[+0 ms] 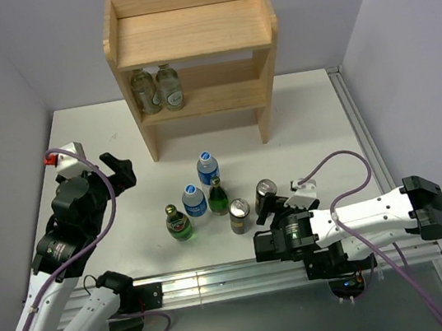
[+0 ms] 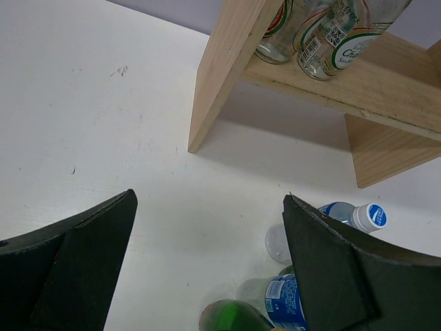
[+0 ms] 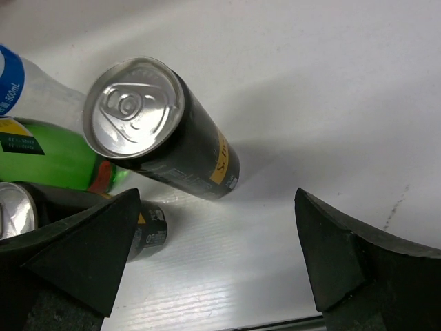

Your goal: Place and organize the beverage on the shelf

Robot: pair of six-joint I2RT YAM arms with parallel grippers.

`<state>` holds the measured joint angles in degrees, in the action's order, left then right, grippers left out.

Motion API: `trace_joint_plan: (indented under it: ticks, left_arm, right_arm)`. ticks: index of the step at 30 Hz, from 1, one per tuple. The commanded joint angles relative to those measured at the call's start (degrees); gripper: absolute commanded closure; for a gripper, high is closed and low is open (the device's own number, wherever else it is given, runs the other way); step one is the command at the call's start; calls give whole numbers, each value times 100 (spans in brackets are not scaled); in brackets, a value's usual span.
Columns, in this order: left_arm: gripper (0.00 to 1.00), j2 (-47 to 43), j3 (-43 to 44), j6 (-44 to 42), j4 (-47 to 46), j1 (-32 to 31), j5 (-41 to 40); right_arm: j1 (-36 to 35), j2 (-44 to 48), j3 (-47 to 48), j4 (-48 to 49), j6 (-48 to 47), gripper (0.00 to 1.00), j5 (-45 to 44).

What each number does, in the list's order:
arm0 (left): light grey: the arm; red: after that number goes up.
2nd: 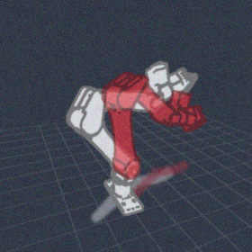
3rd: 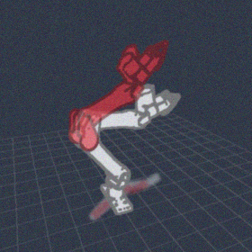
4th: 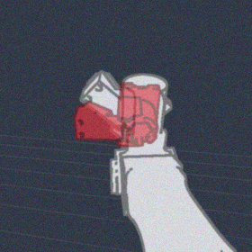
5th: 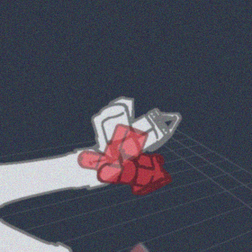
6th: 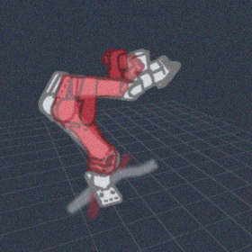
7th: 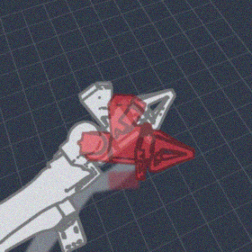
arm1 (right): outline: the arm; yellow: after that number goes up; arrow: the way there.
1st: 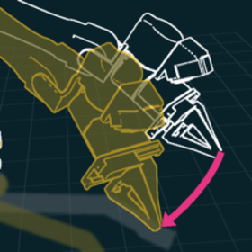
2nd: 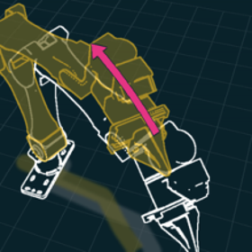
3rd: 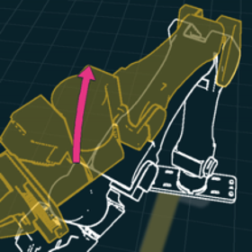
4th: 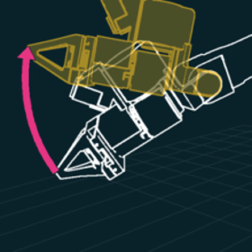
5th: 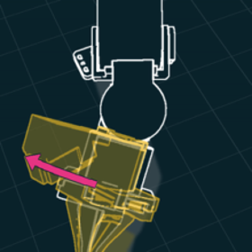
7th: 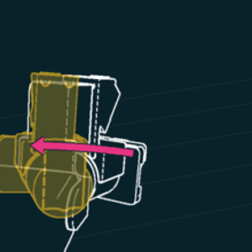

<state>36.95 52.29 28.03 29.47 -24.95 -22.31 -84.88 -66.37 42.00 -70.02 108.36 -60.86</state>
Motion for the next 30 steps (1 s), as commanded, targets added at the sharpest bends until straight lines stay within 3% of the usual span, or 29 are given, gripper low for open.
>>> trace_joint_plan:
  ticks: [1,7,12,19,30]
  left_arm:
    - [6,-74,-35,-158,-100,-10,104]
    - [6,-47,-26,-184,-91,-10,130]
    - [6,-91,-35,-184,-82,-10,113]
    - [6,-118,-44,-202,-91,-10,156]
    - [7,-4,-9,-272,-73,-10,165]
  right_arm:
    - [6,203,-384,906,-23,0,-409]
    - [507,458,-973,3516,-2806,0,-164]
    - [1174,415,-1281,4828,-4048,0,162]
    - [1746,-331,-1484,5999,-4727,0,356]
    - [1817,-1615,-1343,6509,-4332,5,66]
